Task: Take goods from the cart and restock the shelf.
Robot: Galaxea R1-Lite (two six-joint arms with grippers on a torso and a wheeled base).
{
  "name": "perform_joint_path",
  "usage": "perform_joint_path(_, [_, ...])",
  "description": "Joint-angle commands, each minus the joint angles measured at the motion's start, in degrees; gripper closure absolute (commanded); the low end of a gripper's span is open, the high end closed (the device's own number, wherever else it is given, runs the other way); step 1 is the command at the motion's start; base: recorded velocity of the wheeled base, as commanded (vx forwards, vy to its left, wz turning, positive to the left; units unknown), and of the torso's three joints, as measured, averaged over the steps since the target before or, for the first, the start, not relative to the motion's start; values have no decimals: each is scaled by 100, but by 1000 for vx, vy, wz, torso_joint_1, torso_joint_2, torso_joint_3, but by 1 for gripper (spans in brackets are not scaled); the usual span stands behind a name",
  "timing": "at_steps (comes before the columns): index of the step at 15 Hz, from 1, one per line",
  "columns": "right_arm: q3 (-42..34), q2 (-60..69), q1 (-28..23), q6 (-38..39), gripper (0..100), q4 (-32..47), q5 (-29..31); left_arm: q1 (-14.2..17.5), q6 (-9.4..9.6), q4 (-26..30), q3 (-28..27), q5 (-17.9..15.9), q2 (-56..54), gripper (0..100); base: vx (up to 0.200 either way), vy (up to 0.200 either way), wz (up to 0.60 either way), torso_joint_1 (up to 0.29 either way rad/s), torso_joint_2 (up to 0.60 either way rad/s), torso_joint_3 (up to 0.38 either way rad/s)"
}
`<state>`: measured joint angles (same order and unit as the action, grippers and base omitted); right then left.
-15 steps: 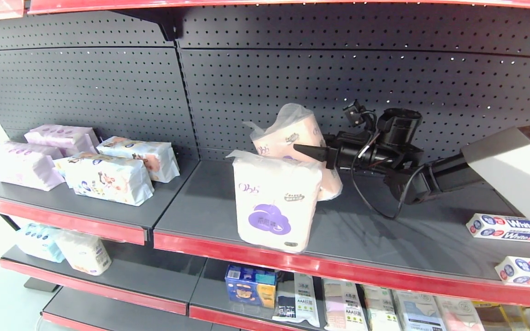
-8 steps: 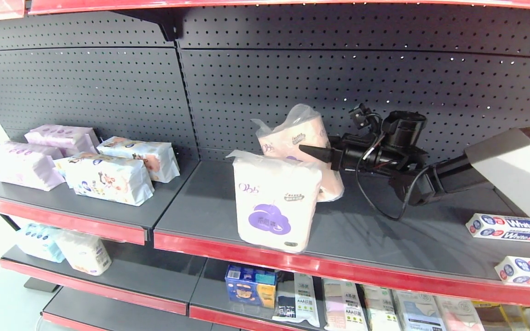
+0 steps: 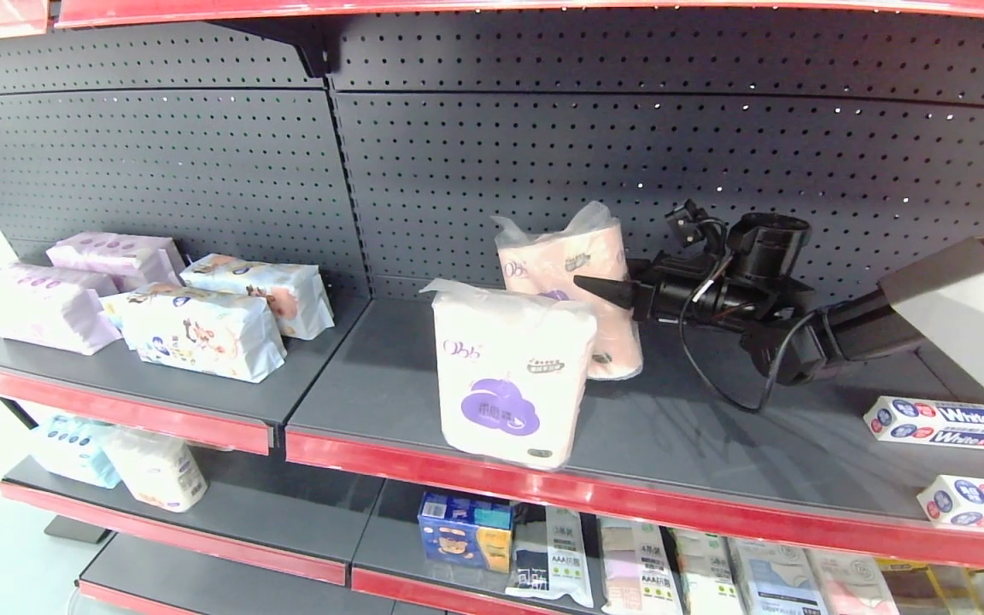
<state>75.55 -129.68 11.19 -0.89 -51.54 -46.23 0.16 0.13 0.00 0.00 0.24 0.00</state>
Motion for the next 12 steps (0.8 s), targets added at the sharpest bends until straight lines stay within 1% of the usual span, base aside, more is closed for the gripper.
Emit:
perform_joint_path(1, [-66, -4, -47, -34, 100, 13, 8, 2, 4, 0, 0, 2, 9, 0, 0, 0, 0, 0, 0, 0])
perform_joint_path(4, [-145, 22, -196, -69, 100, 13, 8, 2, -5, 0, 0, 2, 9, 0, 0, 0, 0, 0, 0, 0])
perform_joint_path(8, [-365, 75, -328, -307, 100, 13, -9, 2, 4, 0, 0, 2, 9, 0, 0, 0, 0, 0, 0, 0])
perform_joint_path(12, [-488, 84, -451, -579, 100, 13, -246, 2, -5, 0, 0, 2, 9, 0, 0, 0, 0, 0, 0, 0])
